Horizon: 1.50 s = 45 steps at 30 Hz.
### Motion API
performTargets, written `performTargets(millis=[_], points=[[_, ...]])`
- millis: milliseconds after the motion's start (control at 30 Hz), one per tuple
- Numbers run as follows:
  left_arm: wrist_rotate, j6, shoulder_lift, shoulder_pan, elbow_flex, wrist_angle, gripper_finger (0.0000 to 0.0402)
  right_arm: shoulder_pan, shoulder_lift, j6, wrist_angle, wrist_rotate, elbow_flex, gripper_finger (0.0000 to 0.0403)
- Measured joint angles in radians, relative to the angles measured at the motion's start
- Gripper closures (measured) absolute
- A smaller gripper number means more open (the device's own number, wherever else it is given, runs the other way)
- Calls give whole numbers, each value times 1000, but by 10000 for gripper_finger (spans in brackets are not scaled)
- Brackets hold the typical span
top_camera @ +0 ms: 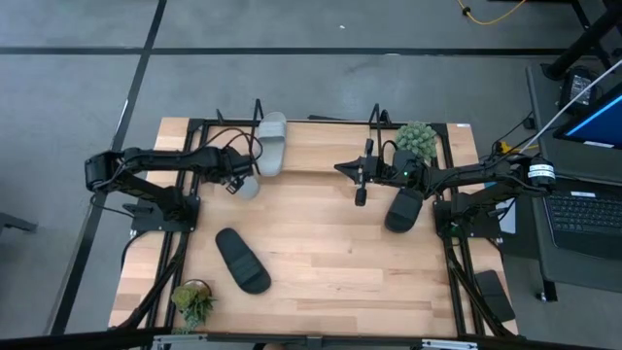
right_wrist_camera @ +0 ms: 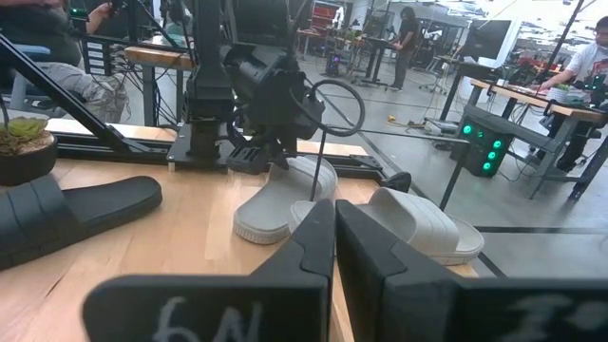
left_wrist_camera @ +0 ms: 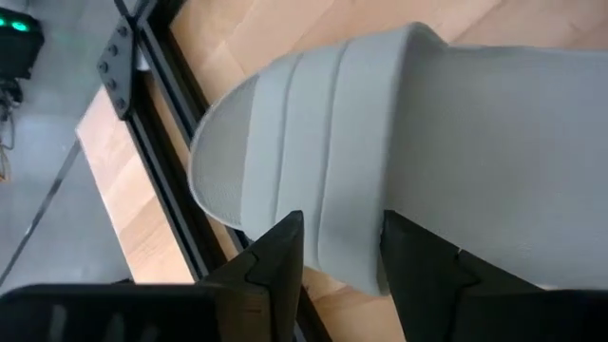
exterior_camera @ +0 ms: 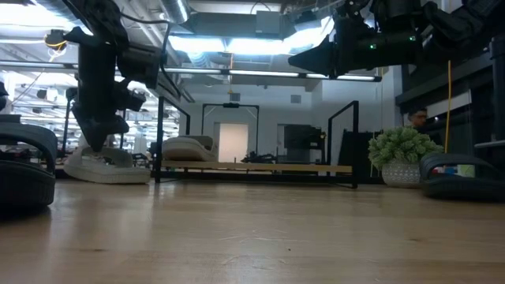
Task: Pick and place slides into the shelf
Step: Put the gray slide on the shelf
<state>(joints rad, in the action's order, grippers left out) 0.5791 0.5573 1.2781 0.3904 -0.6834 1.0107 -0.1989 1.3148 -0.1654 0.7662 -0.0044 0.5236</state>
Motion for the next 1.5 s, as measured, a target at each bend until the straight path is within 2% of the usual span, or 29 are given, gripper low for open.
performTargets(millis=[567, 933, 1100, 1500], points=[[-18, -17, 0, 11, 0, -3, 392, 0, 0, 0, 0, 0, 0, 386], [-84, -15, -12, -17, -4, 82, 399, 0, 0, 0, 0, 0, 0, 386], [-118, -10, -44, -57, -59, 89, 400, 0, 0, 0, 1, 0, 0, 386], [-299, 49, -62, -188, -177, 100, 401, 0, 0, 0, 1, 0, 0, 386]])
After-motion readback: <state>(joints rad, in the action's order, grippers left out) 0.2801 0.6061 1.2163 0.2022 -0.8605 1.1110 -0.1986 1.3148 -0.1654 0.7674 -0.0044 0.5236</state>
